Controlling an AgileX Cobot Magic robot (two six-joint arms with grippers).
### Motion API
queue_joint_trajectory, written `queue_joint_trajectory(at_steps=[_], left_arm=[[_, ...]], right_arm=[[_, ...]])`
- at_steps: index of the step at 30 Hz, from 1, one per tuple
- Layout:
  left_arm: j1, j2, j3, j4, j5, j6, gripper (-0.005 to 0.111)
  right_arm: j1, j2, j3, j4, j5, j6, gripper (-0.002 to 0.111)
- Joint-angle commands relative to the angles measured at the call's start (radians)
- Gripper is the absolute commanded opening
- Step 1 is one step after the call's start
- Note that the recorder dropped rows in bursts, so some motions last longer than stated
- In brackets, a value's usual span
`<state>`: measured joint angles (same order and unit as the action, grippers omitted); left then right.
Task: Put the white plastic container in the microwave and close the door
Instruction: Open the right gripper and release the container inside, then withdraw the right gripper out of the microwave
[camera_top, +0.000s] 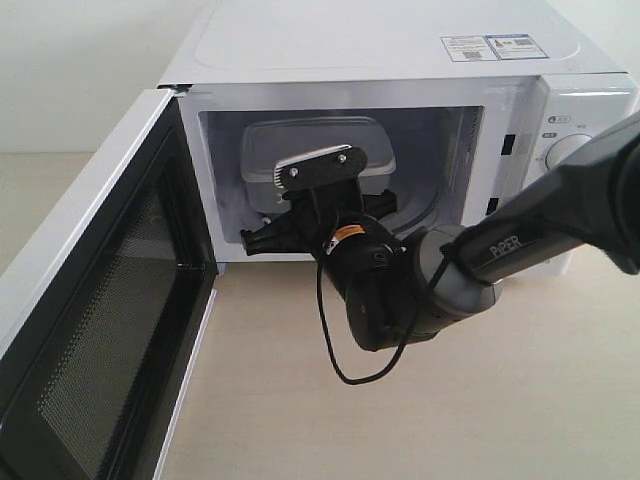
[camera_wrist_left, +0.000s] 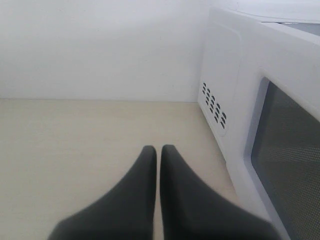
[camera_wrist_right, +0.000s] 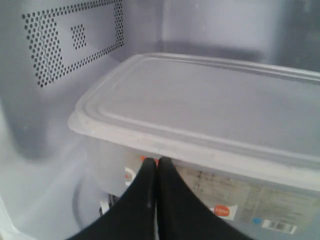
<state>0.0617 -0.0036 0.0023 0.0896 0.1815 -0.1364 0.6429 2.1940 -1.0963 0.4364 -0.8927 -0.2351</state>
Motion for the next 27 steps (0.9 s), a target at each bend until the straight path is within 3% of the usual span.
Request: queue_joint_trajectory(at_steps=[1, 17, 27], left_arm=[[-0.003, 0.004, -0.002, 0.0, -0.005, -0.002, 0.004], [-0.003, 0.004, -0.002, 0.0, -0.005, -0.002, 0.004], [-0.003, 0.004, -0.002, 0.0, -0.005, -0.002, 0.004]], right_arm=[[-0.006, 0.001, -0.008, 0.003, -0.013, -0.009, 0.0], [0.018, -0.173, 0.251, 0.003, -0.02, -0.004, 0.0], [0.138, -0.424, 0.518, 0.0, 0.053, 0.009, 0.0]])
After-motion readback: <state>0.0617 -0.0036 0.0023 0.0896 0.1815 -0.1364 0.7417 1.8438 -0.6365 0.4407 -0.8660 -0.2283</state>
